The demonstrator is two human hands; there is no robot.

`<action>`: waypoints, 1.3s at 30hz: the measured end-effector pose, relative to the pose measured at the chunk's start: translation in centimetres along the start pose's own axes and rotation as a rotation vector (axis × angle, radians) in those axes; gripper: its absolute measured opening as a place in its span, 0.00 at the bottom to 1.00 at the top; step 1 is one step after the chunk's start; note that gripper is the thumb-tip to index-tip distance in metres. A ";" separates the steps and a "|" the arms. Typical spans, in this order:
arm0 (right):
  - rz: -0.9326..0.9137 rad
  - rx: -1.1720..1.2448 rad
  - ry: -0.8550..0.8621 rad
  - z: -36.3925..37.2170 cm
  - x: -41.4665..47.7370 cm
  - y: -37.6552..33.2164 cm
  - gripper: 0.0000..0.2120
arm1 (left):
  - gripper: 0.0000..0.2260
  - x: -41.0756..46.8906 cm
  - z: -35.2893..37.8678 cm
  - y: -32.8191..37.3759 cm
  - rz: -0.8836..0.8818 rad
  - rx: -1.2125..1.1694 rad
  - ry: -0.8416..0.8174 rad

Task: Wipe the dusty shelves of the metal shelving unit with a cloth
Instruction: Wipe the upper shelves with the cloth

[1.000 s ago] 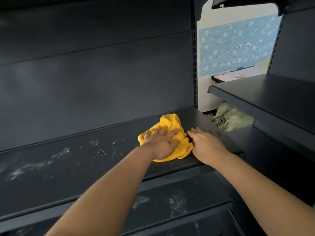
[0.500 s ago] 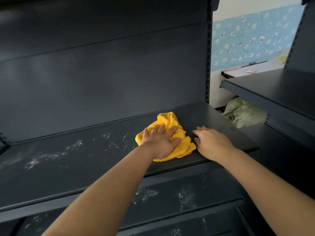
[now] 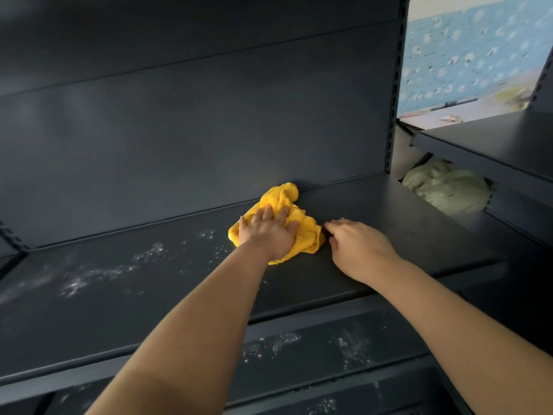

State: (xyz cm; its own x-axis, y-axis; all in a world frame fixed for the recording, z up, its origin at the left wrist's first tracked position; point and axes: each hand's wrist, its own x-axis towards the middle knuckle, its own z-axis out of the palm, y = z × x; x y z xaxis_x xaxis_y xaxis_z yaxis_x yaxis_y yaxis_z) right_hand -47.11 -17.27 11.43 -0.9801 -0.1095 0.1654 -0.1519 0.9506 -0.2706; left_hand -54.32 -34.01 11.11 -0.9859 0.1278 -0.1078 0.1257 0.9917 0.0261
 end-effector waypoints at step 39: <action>-0.145 0.082 -0.165 -1.5 -2.7 -1.0 0.23 | 0.31 -10.9 1.2 -0.1 -0.165 0.021 0.045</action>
State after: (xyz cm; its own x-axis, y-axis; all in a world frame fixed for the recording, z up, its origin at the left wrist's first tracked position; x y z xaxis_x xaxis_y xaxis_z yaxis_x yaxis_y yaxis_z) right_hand -44.07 -17.53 12.65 -0.9538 -0.2957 0.0524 -0.2959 0.8954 -0.3327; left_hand -43.51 -35.51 11.13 -0.9972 -0.0372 -0.0645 -0.0367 0.9993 -0.0095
